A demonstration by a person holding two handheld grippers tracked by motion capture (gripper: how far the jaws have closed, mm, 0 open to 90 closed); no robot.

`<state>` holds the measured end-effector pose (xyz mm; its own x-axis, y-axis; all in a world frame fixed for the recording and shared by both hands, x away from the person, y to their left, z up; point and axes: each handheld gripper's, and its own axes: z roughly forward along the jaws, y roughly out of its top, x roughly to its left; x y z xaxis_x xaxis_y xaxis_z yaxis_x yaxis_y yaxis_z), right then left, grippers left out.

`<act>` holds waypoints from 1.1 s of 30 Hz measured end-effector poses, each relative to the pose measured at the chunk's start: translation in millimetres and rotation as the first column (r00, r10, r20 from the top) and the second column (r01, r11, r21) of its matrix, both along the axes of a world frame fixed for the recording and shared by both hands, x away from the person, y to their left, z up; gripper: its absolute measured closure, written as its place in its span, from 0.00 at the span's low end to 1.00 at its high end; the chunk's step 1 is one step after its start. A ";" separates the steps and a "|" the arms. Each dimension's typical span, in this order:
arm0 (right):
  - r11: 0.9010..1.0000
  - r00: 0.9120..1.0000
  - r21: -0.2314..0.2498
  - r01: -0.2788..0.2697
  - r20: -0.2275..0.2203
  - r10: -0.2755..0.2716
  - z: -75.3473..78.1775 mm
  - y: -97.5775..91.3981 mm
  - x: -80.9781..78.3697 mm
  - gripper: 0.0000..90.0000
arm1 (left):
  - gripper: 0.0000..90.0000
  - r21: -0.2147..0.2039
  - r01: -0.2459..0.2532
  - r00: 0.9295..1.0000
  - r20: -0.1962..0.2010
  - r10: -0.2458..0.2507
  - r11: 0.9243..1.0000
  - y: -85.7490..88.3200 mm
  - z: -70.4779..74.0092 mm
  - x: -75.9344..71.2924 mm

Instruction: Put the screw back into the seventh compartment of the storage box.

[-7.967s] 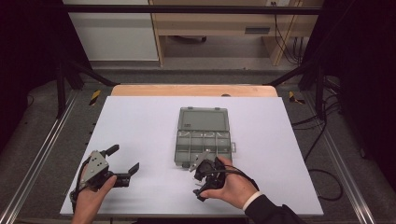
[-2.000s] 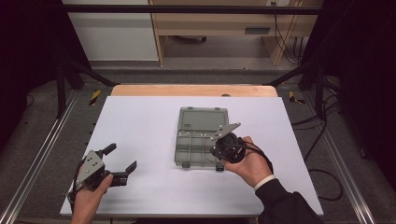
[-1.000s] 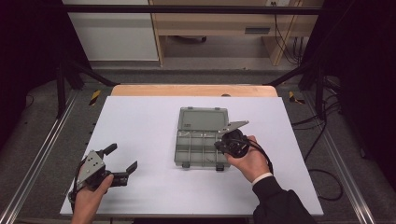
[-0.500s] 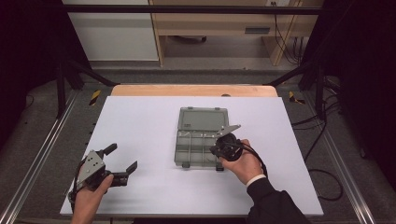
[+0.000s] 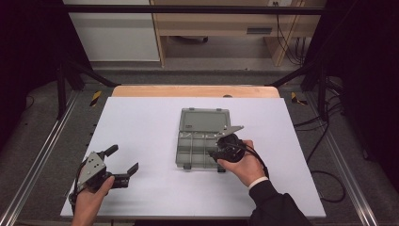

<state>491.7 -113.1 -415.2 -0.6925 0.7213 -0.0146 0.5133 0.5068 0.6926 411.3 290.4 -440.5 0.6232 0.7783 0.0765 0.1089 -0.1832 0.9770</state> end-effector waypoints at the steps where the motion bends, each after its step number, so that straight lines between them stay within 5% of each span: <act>1: 1.000 1.000 0.002 0.010 0.009 -0.010 0.6 -0.3 -0.3 0.48 | 0.01 0.000 0.000 1.000 0.000 0.000 1.000 0.1 0.0 0.0; 9: 0.996 0.992 0.065 0.058 0.104 -0.065 10.5 -5.7 -4.1 0.12 | 0.01 -0.006 -0.005 1.000 0.004 0.005 1.000 0.9 0.4 -0.4; 21: 0.990 0.986 0.134 0.050 0.150 -0.070 24.3 -16.8 -11.2 0.09 | 0.01 -0.011 -0.013 1.000 0.005 0.014 1.000 3.4 0.9 0.0; 33: 0.985 0.969 0.174 0.022 0.237 -0.063 30.5 -24.4 -25.2 0.08 | 0.01 -0.041 -0.037 0.999 0.025 0.038 0.998 10.5 3.8 -1.4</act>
